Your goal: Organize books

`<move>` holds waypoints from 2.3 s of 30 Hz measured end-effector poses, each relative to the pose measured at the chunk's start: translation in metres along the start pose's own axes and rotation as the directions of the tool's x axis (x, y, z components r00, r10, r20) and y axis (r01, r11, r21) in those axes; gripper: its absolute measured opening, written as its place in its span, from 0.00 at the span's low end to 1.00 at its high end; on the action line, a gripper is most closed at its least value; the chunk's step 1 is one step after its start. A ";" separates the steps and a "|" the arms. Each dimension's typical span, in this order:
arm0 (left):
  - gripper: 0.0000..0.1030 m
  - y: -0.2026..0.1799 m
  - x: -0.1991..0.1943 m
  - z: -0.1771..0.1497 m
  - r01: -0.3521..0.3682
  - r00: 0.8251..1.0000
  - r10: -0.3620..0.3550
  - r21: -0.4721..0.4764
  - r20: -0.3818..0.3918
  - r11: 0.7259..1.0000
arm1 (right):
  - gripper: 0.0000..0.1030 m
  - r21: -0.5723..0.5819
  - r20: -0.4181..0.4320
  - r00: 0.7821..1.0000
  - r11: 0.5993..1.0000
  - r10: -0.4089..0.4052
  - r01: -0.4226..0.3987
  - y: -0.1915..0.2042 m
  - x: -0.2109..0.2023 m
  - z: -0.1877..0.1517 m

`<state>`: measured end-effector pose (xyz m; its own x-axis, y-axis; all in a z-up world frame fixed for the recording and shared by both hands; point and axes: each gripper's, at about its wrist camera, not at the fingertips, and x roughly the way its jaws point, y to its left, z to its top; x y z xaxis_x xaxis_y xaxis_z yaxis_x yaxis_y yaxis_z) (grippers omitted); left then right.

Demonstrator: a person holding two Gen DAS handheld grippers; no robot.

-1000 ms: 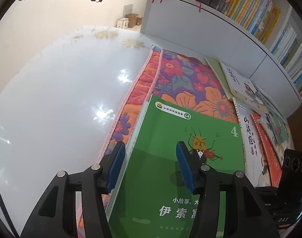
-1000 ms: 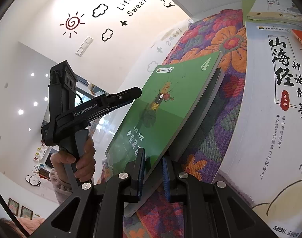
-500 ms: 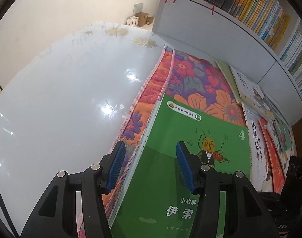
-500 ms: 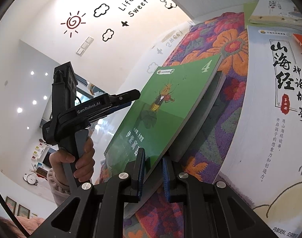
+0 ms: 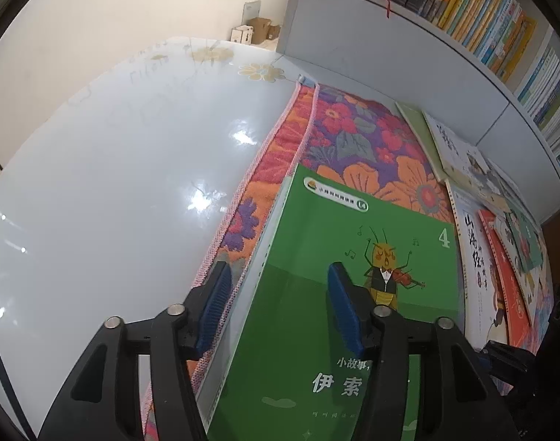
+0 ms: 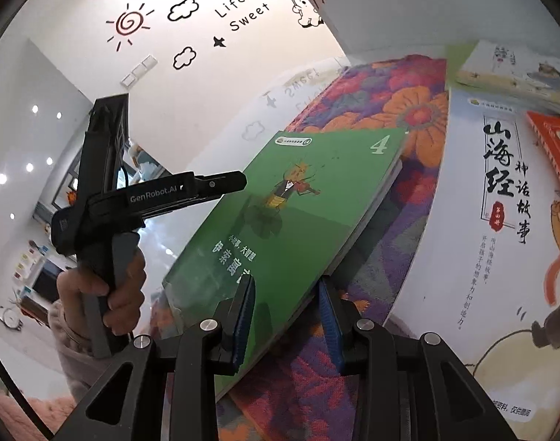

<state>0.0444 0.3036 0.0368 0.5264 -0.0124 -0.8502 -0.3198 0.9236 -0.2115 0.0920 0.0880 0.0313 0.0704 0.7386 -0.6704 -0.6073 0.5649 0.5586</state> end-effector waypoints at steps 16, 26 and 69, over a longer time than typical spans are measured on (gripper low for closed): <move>0.55 -0.007 0.005 -0.005 -0.047 0.998 0.049 0.048 -0.045 0.998 | 0.36 -0.166 0.007 0.974 0.960 -0.228 0.226 0.026 0.007 -0.002; 0.56 -0.008 0.005 -0.005 -0.064 0.997 0.065 0.049 -0.029 0.997 | 0.39 -0.200 0.045 0.983 0.963 -0.175 0.181 0.025 0.011 -0.008; 0.60 -0.349 -0.004 0.003 0.334 0.933 -0.352 0.174 0.082 0.926 | 0.49 0.371 0.389 0.725 0.818 -0.567 0.441 -0.204 -0.316 0.008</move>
<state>0.1562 -0.0181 0.1153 0.6679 -0.3050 -0.6789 0.0169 0.9182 -0.3958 0.2002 -0.2580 0.1329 0.7039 0.3585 -0.6132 -0.1723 0.9237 0.3422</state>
